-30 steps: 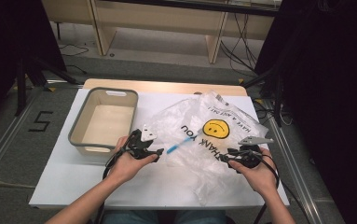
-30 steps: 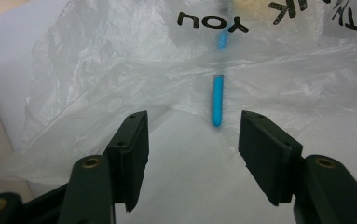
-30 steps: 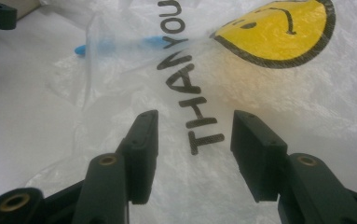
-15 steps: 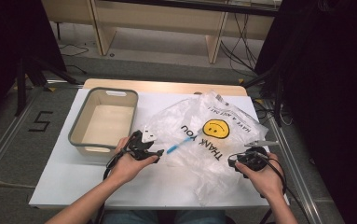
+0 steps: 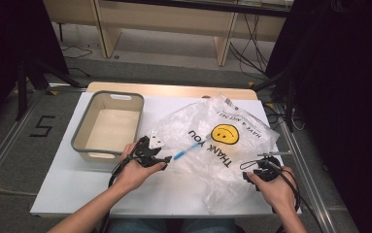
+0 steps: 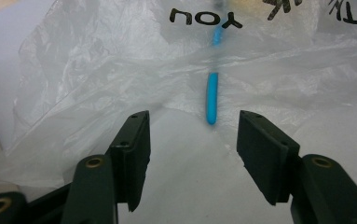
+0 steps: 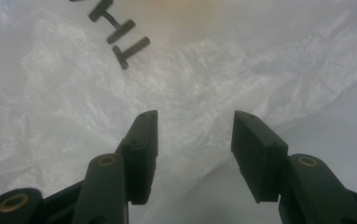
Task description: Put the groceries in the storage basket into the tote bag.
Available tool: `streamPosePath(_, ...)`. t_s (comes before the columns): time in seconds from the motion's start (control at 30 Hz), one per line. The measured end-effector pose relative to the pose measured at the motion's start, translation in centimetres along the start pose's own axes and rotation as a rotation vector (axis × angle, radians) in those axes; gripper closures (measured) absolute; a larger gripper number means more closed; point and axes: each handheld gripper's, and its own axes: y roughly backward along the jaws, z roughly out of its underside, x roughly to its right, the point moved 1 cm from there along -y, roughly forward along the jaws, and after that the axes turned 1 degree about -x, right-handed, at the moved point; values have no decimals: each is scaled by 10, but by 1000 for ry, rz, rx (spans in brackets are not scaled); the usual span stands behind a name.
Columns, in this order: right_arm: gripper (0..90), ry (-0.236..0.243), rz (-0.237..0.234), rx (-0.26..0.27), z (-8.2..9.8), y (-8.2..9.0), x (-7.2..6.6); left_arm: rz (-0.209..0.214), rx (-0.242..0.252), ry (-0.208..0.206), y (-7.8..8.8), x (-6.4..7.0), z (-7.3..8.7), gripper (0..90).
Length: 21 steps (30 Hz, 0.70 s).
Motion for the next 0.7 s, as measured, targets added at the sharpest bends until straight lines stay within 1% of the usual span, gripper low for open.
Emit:
streamPosePath(0.13, 517, -24, 17, -44, 5, -4, 4, 3, -1, -6, 0, 3, -1, 443)
streamPosePath(0.2, 516, -45, 3, -56, 7, -5, 5, 3, -2, -11, -1, 4, -1, 442)
streamPosePath(0.3, 513, -65, 3, -74, 8, -4, 5, 4, -6, -12, -1, 3, 0, 442)
streamPosePath(0.4, 518, -76, -16, -99, 10, -9, 3, 3, -5, -9, 0, 2, 0, 442)
streamPosePath(0.43, 528, -72, -17, -107, 10, -11, 2, 3, -2, -4, 0, 2, 0, 442)
streamPosePath(0.47, 559, -81, -17, -122, 10, -12, 1, 3, 1, 0, 0, 2, 0, 442)
streamPosePath(0.5, 581, -64, -11, -130, 11, -13, 0, 3, 1, 1, 0, 2, 0, 442)
streamPosePath(0.57, 663, -44, 13, -141, 10, -13, -1, 2, 1, -1, 0, 2, 0, 442)
streamPosePath(0.6, 713, -39, 13, -147, 9, -13, -1, 2, 0, -1, 0, 2, 0, 442)
streamPosePath(0.63, 769, -18, 22, -151, 9, -14, 0, 4, 0, 1, 0, 2, 0, 442)
streamPosePath(0.67, 833, -9, 28, -159, 8, -14, 0, 4, 1, 1, 0, 2, 0, 442)
streamPosePath(0.7, 899, 7, 14, -161, 8, -14, 2, 2, 2, -3, 1, 2, 0, 442)
